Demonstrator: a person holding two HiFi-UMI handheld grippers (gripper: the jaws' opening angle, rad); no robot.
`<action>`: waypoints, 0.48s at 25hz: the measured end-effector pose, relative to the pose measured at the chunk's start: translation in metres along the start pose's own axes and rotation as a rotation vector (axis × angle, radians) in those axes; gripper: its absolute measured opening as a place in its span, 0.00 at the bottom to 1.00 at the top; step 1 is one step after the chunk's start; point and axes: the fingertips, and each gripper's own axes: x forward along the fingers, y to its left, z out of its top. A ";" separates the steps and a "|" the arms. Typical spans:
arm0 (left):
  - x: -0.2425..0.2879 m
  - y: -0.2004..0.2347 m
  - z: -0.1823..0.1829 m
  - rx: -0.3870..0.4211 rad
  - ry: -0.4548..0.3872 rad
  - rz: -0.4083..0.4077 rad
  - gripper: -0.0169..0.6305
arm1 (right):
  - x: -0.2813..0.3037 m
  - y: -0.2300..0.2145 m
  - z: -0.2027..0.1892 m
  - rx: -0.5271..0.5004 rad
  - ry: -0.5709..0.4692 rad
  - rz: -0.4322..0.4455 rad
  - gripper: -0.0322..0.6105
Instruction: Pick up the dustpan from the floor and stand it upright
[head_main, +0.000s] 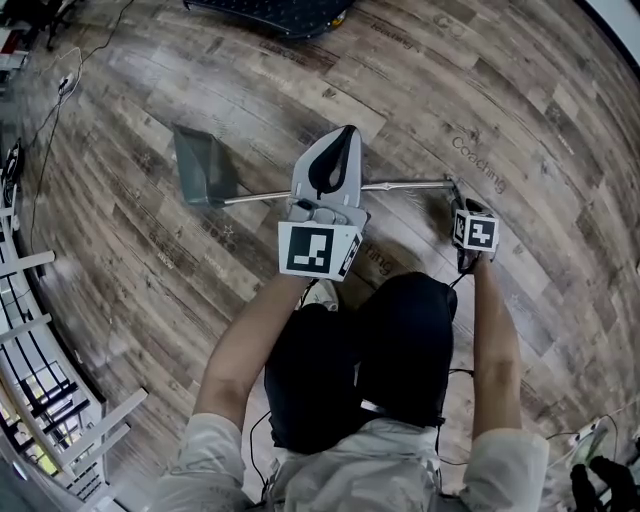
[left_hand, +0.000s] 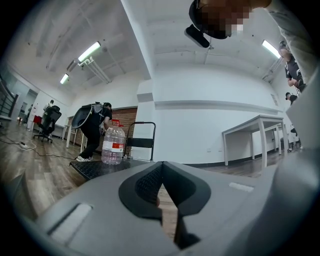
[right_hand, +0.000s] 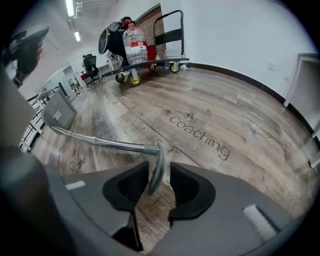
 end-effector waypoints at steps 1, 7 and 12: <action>-0.001 -0.001 -0.001 0.002 0.003 -0.006 0.06 | 0.004 -0.001 -0.003 0.001 0.017 -0.006 0.27; -0.008 -0.017 -0.004 0.032 -0.002 -0.035 0.06 | 0.020 -0.004 -0.020 -0.012 0.071 -0.029 0.28; -0.005 -0.024 -0.003 0.039 0.001 -0.033 0.06 | 0.026 -0.007 -0.028 -0.018 0.091 -0.043 0.26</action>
